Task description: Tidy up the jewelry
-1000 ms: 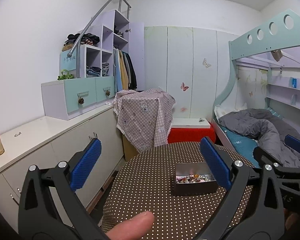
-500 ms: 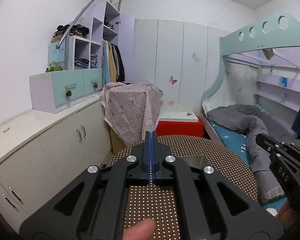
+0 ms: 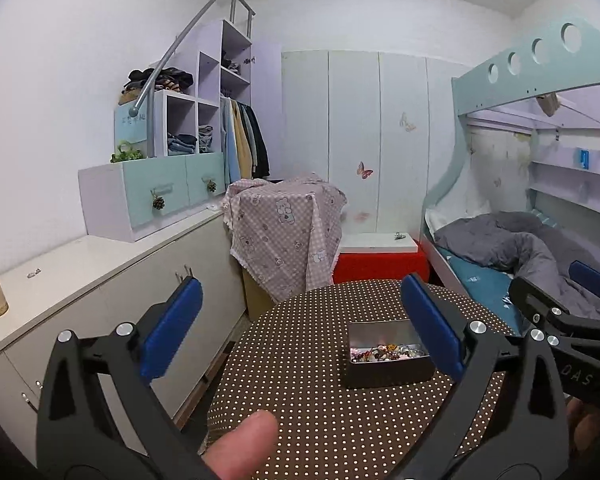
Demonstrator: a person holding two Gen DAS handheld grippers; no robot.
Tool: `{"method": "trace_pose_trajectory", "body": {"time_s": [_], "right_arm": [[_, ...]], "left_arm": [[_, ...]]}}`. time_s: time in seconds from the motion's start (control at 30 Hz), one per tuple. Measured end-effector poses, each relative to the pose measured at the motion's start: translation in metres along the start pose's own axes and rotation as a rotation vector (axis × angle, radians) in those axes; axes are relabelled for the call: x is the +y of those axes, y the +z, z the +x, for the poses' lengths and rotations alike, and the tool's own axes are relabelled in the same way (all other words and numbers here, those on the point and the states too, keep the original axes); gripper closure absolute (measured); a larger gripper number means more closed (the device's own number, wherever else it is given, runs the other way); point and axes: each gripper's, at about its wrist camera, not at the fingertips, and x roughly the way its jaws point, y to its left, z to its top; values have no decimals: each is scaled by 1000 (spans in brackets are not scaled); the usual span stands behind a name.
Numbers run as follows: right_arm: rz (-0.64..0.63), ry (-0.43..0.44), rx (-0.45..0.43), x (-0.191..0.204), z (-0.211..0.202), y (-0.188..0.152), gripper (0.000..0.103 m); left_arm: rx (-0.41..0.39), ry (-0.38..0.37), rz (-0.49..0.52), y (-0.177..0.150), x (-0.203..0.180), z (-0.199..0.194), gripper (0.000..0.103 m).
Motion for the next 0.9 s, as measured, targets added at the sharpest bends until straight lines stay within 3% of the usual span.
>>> {"method": "trace_pose_trajectory", "body": {"time_s": [0.43,0.6,0.9], "right_arm": [[-6,-14,5,0,-1,-3,7],[-4,-17,6,0,-1,-4,7],[-9,-18,6,1,-1,-6,7]], "left_arm": [[-9,4,-1,-3,-2,-8,6],[-61,-9,11,-3,-3,-18,6],[-13,-8,14,2,-8,-11,6]]}}
